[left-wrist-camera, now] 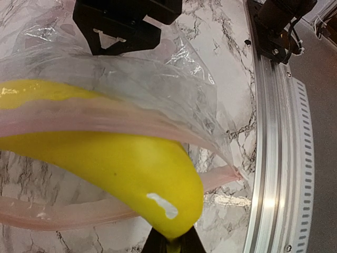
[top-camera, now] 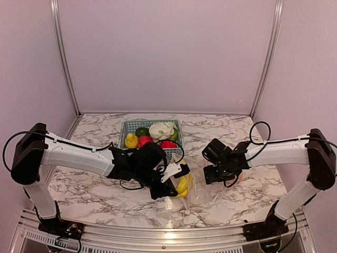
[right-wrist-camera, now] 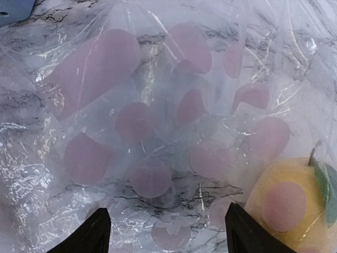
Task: Open the zip-top bag and remove the fake food
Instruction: Pick up the fake fruit from the zipper food storage bag.
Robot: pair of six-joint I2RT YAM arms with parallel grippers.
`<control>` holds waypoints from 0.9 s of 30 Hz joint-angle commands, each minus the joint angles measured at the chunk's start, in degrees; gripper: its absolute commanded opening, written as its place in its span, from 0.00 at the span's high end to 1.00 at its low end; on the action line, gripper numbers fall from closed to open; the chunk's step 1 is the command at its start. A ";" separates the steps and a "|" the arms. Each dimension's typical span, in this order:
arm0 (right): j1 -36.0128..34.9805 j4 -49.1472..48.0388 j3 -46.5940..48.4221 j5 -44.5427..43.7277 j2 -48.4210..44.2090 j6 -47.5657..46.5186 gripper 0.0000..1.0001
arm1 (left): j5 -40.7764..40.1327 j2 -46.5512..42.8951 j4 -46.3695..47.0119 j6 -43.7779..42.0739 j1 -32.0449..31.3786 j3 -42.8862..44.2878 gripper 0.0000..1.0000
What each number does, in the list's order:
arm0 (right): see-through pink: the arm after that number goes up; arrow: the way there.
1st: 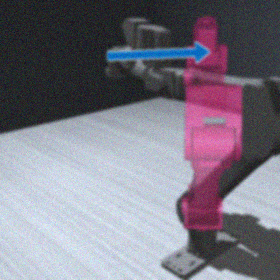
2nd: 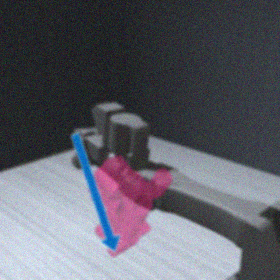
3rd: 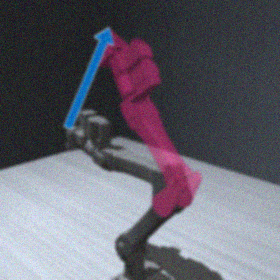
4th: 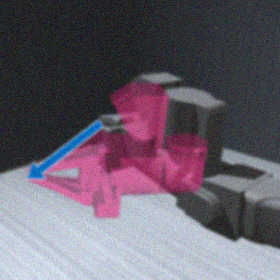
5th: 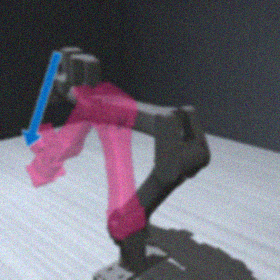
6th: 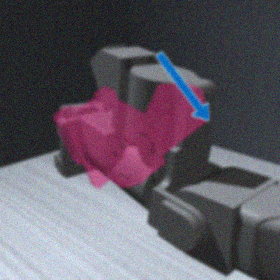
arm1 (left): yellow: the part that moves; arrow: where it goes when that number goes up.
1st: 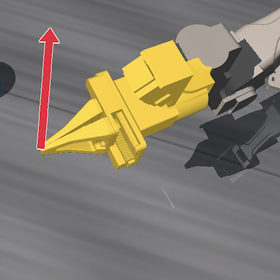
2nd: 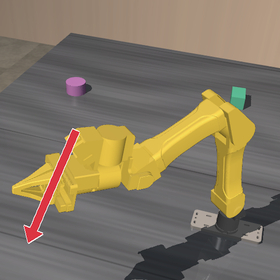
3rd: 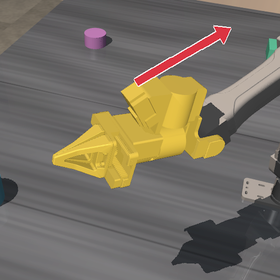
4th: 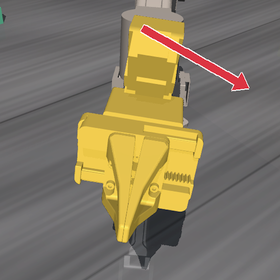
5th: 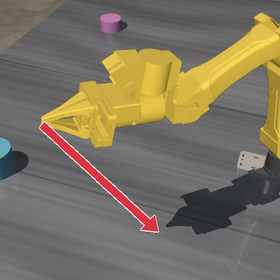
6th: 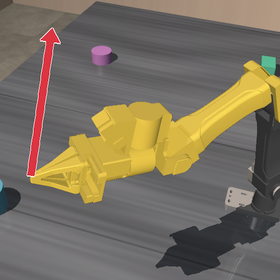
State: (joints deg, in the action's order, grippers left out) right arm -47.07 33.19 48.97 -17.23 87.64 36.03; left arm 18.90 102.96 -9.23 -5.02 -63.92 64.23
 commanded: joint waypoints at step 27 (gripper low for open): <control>1.95 -4.36 3.68 1.86 0.27 -4.59 0.26 | 7.44 -14.40 -23.22 -1.87 0.64 -7.17 1.00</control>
State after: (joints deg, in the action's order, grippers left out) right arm -45.98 30.87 51.55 -16.38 87.92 32.93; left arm 24.43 92.23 -26.24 -5.37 -63.68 57.41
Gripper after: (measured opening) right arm 0.740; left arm 0.065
